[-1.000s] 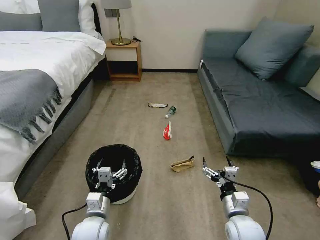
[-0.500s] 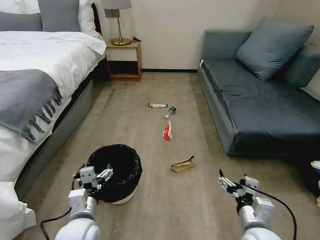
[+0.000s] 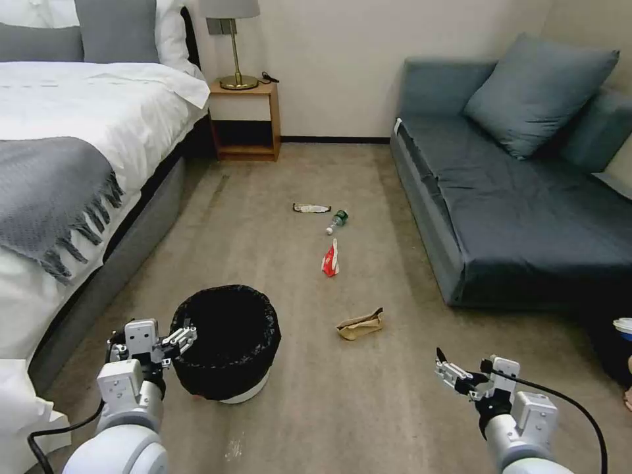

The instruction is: Pick up the trash bin, then pick up the garbage on the floor and place it into the trash bin.

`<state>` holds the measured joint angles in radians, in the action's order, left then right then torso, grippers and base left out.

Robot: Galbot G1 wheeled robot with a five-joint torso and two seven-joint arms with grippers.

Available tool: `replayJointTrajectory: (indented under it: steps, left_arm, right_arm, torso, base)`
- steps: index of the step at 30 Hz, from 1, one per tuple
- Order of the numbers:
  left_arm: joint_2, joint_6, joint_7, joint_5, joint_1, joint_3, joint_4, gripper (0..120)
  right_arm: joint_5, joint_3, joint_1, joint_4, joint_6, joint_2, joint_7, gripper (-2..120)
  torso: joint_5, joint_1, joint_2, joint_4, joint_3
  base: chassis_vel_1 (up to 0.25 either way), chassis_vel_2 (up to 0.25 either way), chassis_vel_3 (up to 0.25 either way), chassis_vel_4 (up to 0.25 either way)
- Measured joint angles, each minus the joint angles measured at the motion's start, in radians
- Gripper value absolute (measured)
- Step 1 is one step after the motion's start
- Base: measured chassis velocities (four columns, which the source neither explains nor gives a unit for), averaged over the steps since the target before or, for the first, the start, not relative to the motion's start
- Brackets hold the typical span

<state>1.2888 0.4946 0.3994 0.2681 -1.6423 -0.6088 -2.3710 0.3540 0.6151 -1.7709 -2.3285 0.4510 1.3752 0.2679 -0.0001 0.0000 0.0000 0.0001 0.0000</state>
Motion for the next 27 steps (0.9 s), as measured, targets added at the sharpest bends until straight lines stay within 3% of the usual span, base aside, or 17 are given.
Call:
replayJointTrajectory:
  steps: [7, 12, 16, 19, 27]
  left_arm:
    - [-0.013, 0.010, 0.004, 0.006, 0.013, 0.003, 0.014, 98]
    - [-0.053, 0.029, 0.024, 0.065, 0.040, -0.019, 0.044, 98]
    - [-0.088, 0.056, 0.041, 0.147, 0.072, -0.048, 0.084, 99]
    - [-0.109, 0.108, 0.068, 0.268, 0.105, -0.065, 0.112, 99]
    - [-0.117, 0.138, 0.096, 0.341, 0.144, -0.048, 0.196, 99]
  right_arm:
    - [-0.003, 0.002, -0.003, 0.009, -0.032, 0.000, -0.007, 100]
    - [-0.012, 0.002, -0.006, 0.010, -0.045, 0.003, -0.009, 100]
    - [-0.030, 0.002, -0.015, 0.006, -0.057, 0.008, -0.011, 100]
    - [-0.050, 0.005, -0.029, 0.000, -0.072, 0.014, -0.013, 100]
    - [-0.071, 0.009, -0.047, -0.015, -0.090, 0.029, -0.014, 100]
  torso:
    - [0.0000, 0.000, 0.000, 0.0000, 0.000]
    - [0.0000, 0.000, 0.000, 0.0000, 0.000]
    - [-0.0001, 0.000, 0.000, -0.0001, 0.000]
    - [0.0000, 0.000, 0.000, -0.0002, 0.000]
    - [-0.0001, 0.000, 0.000, -0.0001, 0.000]
  base:
    - [0.000, 0.000, 0.000, 0.000]
    - [0.000, 0.000, 0.000, 0.000]
    - [0.000, 0.000, 0.000, 0.000]
    - [0.000, 0.000, 0.000, 0.000]
    - [0.000, 0.000, 0.000, 0.000]
